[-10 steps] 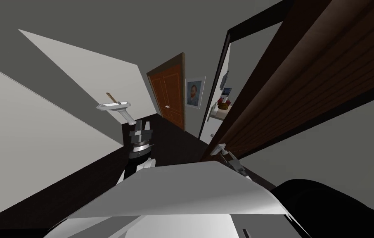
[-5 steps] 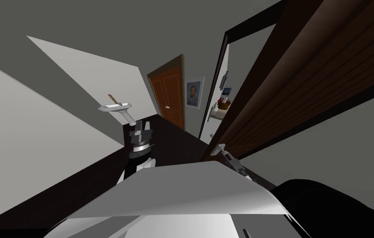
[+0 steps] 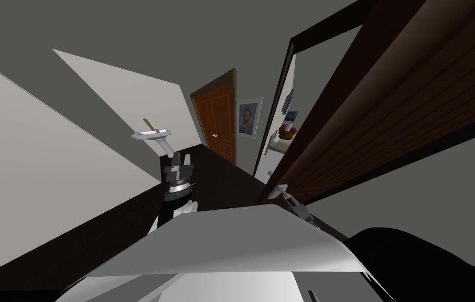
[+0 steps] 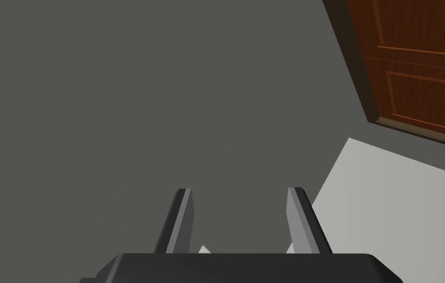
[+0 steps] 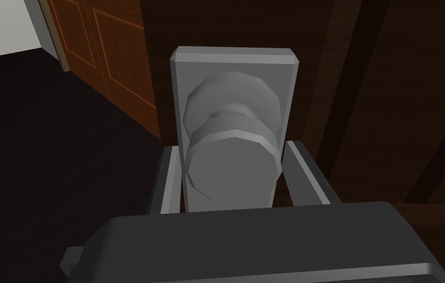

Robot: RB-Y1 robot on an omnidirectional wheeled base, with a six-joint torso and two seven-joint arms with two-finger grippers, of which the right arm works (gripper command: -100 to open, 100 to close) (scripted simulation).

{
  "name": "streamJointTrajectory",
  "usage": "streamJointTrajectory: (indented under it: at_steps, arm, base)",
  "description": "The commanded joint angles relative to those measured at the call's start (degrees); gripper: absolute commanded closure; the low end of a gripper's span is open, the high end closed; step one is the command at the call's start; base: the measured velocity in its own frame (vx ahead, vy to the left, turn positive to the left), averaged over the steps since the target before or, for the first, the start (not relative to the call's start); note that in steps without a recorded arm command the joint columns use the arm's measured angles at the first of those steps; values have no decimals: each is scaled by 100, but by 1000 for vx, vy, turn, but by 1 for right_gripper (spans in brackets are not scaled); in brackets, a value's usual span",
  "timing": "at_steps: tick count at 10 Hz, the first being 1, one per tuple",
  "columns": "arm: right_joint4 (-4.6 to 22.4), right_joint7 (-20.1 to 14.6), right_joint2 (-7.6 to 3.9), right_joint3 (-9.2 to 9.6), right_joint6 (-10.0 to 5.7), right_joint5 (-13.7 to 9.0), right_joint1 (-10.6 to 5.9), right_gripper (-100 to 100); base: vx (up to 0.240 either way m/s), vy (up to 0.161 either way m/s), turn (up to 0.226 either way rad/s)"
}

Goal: Pull the door open

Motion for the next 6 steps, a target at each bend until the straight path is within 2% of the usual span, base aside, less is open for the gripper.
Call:
streamJointTrajectory:
  at_steps: [1, 6]
  arm:
    - [76, -18, 1, 63, -231, 71, 162, 100]
    - [452, -108, 63, 264, -987, 311, 495, 100]
  base:
    - [-41, -38, 94]
    - [-75, -56, 107]
